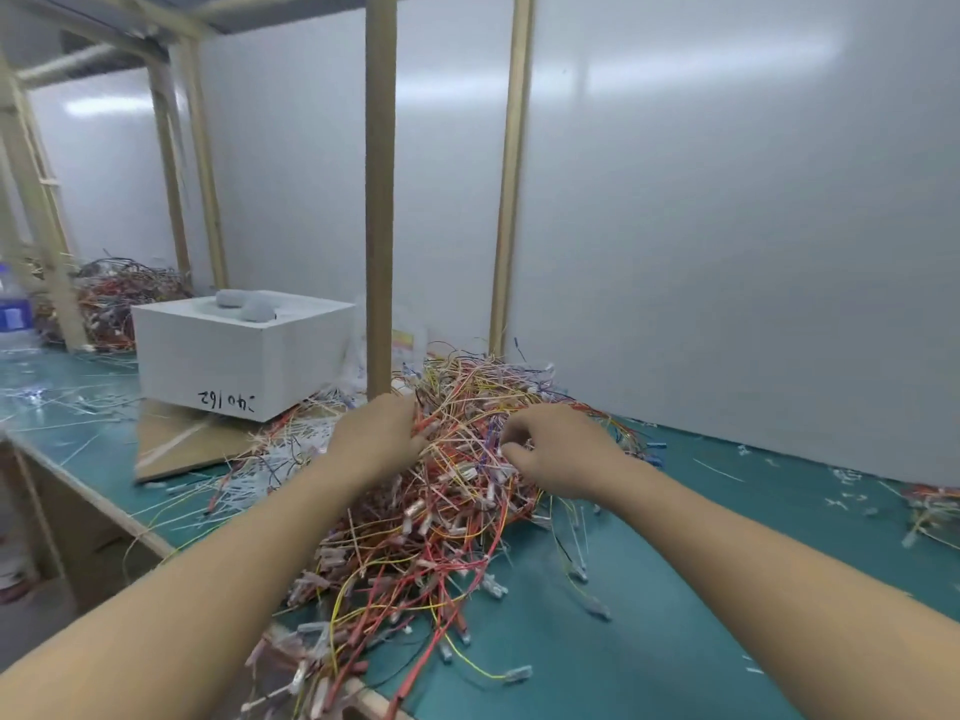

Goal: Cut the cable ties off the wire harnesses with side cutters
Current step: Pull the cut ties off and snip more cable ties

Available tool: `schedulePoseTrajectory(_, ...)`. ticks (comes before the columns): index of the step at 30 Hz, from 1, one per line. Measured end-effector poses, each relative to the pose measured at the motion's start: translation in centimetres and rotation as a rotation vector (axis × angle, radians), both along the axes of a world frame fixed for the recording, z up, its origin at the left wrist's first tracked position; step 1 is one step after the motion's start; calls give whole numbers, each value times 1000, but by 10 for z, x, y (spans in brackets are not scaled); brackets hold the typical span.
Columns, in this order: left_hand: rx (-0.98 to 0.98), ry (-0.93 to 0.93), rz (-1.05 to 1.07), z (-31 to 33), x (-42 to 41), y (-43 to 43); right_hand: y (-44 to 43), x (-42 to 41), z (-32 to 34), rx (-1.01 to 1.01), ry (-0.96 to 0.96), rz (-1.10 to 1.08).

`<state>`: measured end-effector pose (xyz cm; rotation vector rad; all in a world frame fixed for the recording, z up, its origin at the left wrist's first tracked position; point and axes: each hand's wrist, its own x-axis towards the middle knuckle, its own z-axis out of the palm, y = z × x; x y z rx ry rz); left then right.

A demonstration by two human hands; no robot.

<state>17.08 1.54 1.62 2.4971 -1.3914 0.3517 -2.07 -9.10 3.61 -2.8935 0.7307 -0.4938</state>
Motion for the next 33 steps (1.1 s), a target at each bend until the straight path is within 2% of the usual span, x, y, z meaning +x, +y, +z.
schedulePoseTrajectory(3,48,92,-41,3,19,-7,-10,15,-8,22,7,-47)
schedulePoseTrajectory(7,-123,283,-147,43,38,-12,-21,28,-16,28,-13,-76)
schedulePoseTrajectory(11,-317,599,-240,106,44,-13,-28,42,-7,58,-173,-70)
schedulePoseTrajectory(13,-413,644,-283,134,39,-17,-30,48,8,268,-328,-53)
schedulePoseTrajectory(16,-577,601,-337,174,26,-20,-33,54,41,876,-624,-9)
schedulePoseTrajectory(19,-713,637,-460,209,12,-13,-35,53,76,1315,-692,42)
schedulePoseTrajectory(21,-639,641,-599,218,1,-3,-39,53,96,1512,-656,101)
schedulePoseTrajectory(23,-430,625,-729,211,-10,8,-44,56,115,1640,-680,172)
schedulePoseTrajectory(26,-84,578,-825,176,-18,26,-47,62,138,1662,-724,166)
schedulePoseTrajectory(28,42,589,-843,149,-19,33,-45,66,152,1581,-711,142)
schedulePoseTrajectory(33,-72,724,-764,115,-2,38,-33,65,219,1213,-791,340)
